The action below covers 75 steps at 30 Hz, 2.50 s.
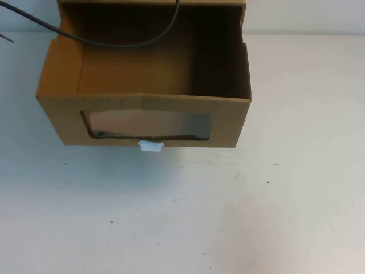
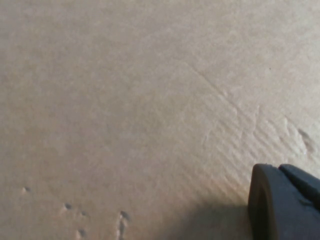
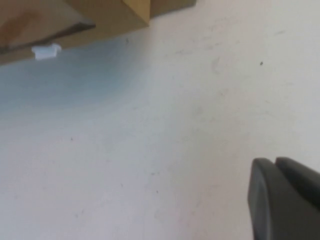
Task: Close the shoe box
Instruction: Close the shoe box with your right arm
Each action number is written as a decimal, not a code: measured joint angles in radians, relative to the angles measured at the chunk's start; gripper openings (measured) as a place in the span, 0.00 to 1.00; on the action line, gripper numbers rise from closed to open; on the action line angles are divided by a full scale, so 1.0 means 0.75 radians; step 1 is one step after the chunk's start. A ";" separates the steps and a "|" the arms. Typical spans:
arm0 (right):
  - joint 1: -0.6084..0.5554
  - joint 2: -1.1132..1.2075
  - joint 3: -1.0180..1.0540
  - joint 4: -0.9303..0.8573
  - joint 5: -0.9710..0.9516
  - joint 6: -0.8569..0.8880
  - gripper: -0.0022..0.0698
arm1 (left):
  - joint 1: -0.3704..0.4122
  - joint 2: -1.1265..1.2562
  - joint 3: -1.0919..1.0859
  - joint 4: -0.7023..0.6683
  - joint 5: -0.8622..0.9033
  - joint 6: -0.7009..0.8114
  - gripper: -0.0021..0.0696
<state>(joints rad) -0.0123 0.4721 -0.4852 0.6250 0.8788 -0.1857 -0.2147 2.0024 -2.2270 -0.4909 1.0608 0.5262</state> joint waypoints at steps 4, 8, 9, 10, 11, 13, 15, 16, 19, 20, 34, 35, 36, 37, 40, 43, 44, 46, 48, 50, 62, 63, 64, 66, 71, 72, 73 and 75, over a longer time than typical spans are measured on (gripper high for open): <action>0.002 0.267 -0.221 -0.048 0.134 -0.099 0.01 | 0.000 0.000 0.000 0.000 0.000 0.000 0.02; 0.062 0.478 -0.393 -0.057 0.184 -0.140 0.01 | 0.000 0.000 0.000 0.000 0.000 0.000 0.02; 0.103 0.527 -0.433 -0.060 0.184 -0.141 0.01 | 0.000 0.000 0.000 0.000 0.000 0.000 0.02; 0.154 0.570 -0.470 -0.065 0.175 -0.141 0.01 | 0.000 0.000 0.000 0.000 0.000 0.000 0.02; 0.201 0.608 -0.505 -0.072 0.160 -0.133 0.01 | 0.000 0.000 0.000 0.000 0.000 0.000 0.02; 0.341 0.673 -0.569 -0.112 0.116 -0.085 0.01 | 0.000 0.000 0.000 0.000 0.000 0.000 0.02; 0.502 0.713 -0.609 -0.176 0.050 -0.017 0.01 | 0.000 0.000 0.000 0.000 0.000 0.000 0.02; 0.585 0.726 -0.621 -0.212 -0.001 0.023 0.01 | 0.000 0.000 0.000 0.000 0.000 0.000 0.02; 0.804 0.744 -0.632 -0.306 -0.186 0.134 0.01 | 0.000 0.000 0.000 0.000 0.000 -0.002 0.02; 0.871 0.746 -0.632 -0.338 -0.257 0.169 0.01 | 0.000 0.000 0.000 0.000 0.000 -0.005 0.02; 1.104 1.134 -0.780 -0.404 -0.725 0.248 0.01 | 0.000 0.000 0.000 0.000 0.000 -0.010 0.02; 1.104 1.156 -0.799 -0.407 -0.736 0.248 0.01 | 0.000 0.000 0.000 0.000 0.000 -0.010 0.02; 1.104 1.172 -0.812 -0.410 -0.743 0.248 0.01 | 0.000 0.000 0.000 0.000 0.000 -0.010 0.02; 1.104 1.188 -0.828 -0.419 -0.755 0.248 0.01 | 0.000 0.000 0.000 0.000 0.000 -0.013 0.02; 1.104 1.234 -0.868 -0.437 -0.783 0.248 0.01 | 0.000 0.000 0.000 0.000 0.000 -0.013 0.02; 1.104 1.280 -0.911 -0.452 -0.806 0.248 0.01 | 0.000 0.000 0.000 0.000 0.000 -0.015 0.02; 1.104 1.297 -0.926 -0.454 -0.812 0.248 0.01 | 0.000 0.000 0.000 0.000 0.003 -0.015 0.02; 1.104 1.328 -0.955 -0.472 -0.816 0.248 0.01 | 0.000 0.000 0.000 0.000 0.002 -0.015 0.02; 1.104 1.361 -0.988 -0.485 -0.816 0.248 0.01 | 0.000 0.000 0.000 0.000 0.002 -0.015 0.02; 1.104 1.392 -1.022 -0.491 -0.816 0.248 0.01 | 0.000 0.000 0.000 0.000 0.002 -0.015 0.02; 0.997 1.433 -1.100 -0.514 -0.866 0.248 0.01 | 0.000 0.000 -0.006 0.000 0.022 -0.018 0.02; 0.984 1.435 -1.100 -0.514 -0.873 0.248 0.01 | 0.000 0.000 -0.006 0.000 0.025 -0.018 0.02; 0.968 1.435 -1.100 -0.514 -0.886 0.248 0.01 | 0.000 0.000 -0.006 0.000 0.023 -0.018 0.02; 0.942 1.435 -1.100 -0.509 -0.909 0.248 0.01 | 0.000 0.000 -0.009 0.000 0.025 -0.018 0.02; 0.905 1.442 -1.101 -0.507 -0.975 0.248 0.01 | 0.000 0.000 -0.008 0.000 0.028 -0.020 0.02; 0.899 1.445 -1.112 -0.504 -0.968 0.248 0.01 | 0.000 0.000 -0.008 0.000 0.028 -0.020 0.02; 0.896 1.452 -1.128 -0.492 -0.945 0.248 0.01 | 0.000 0.000 -0.008 0.000 0.028 -0.020 0.02; 0.893 1.462 -1.158 -0.463 -0.869 0.248 0.01 | 0.000 0.000 -0.008 0.000 0.028 -0.020 0.02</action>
<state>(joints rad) 0.6573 1.5688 -1.3536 0.2776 0.2268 0.0000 -0.2147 2.0024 -2.2333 -0.4909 1.0817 0.5110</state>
